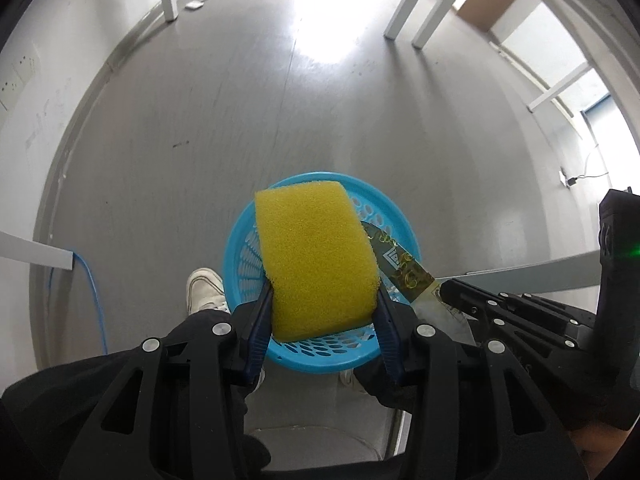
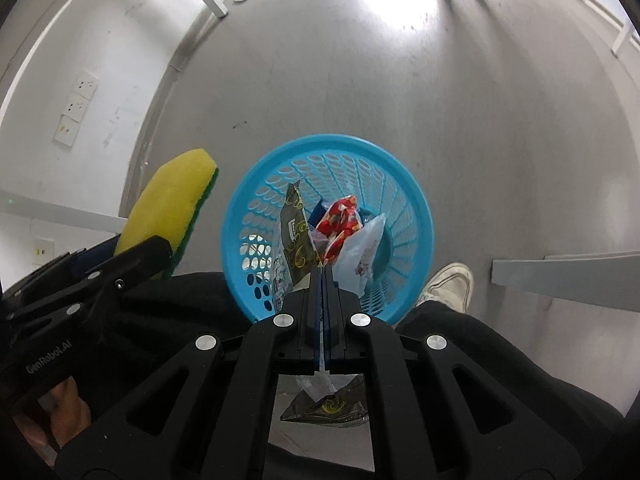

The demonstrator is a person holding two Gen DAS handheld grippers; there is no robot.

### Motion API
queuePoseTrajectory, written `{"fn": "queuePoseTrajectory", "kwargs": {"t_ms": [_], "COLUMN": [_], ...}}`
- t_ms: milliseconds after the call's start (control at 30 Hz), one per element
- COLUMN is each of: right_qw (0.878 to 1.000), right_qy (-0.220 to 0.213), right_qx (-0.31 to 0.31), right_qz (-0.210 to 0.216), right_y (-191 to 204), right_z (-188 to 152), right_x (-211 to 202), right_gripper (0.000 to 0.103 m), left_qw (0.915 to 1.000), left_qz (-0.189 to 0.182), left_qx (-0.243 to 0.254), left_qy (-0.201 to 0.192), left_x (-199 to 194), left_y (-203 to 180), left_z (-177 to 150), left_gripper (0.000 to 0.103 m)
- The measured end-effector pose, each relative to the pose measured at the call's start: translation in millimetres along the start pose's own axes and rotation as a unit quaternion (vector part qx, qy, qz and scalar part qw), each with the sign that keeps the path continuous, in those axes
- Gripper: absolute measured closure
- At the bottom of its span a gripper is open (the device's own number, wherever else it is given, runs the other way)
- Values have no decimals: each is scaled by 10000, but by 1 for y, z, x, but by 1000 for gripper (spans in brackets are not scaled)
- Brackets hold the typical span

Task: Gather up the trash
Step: 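Lift the yellow sponge and gold wrapper and carry both over the blue basket, then open the left tool over the basket while the right tool releases the gold wrapper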

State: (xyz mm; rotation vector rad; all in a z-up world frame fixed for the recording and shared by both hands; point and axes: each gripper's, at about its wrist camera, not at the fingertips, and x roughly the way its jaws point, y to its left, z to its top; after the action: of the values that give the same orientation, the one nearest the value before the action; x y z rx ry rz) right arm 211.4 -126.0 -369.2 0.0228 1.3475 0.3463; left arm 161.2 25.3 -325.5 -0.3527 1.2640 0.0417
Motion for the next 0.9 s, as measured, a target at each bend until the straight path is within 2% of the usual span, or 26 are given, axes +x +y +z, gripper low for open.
{"fn": "queuePoseTrajectory", "kwargs": {"t_ms": [100, 233, 300, 333, 400, 433, 467, 700, 900], "right_qw": [9998, 9992, 9990, 9990, 9986, 9984, 9985, 9984, 9962], "right_qy": [58, 128, 145, 111, 26, -23, -49, -215, -501], "right_qx": [74, 308, 348, 379, 494, 515, 495, 471, 498], "right_qz": [158, 215, 258, 228, 200, 220, 227, 245, 503], "right_y": [-3, -15, -17, -17, -21, -21, -20, -18, -17], "right_z": [3, 5, 6, 6, 6, 6, 5, -4, -21], "right_x": [6, 14, 16, 15, 13, 11, 9, -5, -37], "right_gripper": [103, 102, 101, 99, 86, 71, 66, 66, 66], "left_qw": [9997, 9993, 9993, 9993, 9995, 9995, 9994, 9974, 9951], "left_qz": [92, 45, -8, -56, -86, -109, -107, -144, -424], "left_qx": [-91, -246, -240, -240, -264, -288, -331, -679, -847], "left_qy": [211, 294, 298, 267, 116, 50, -27, -182, -270], "left_x": [14, 22, 24, 22, 18, 16, 13, 0, -21], "left_y": [1, 3, 1, 0, 1, 2, 4, 17, 26], "left_z": [6, 12, 13, 12, 13, 12, 12, 4, -8], "left_gripper": [58, 58, 55, 51, 43, 41, 41, 41, 41]}}
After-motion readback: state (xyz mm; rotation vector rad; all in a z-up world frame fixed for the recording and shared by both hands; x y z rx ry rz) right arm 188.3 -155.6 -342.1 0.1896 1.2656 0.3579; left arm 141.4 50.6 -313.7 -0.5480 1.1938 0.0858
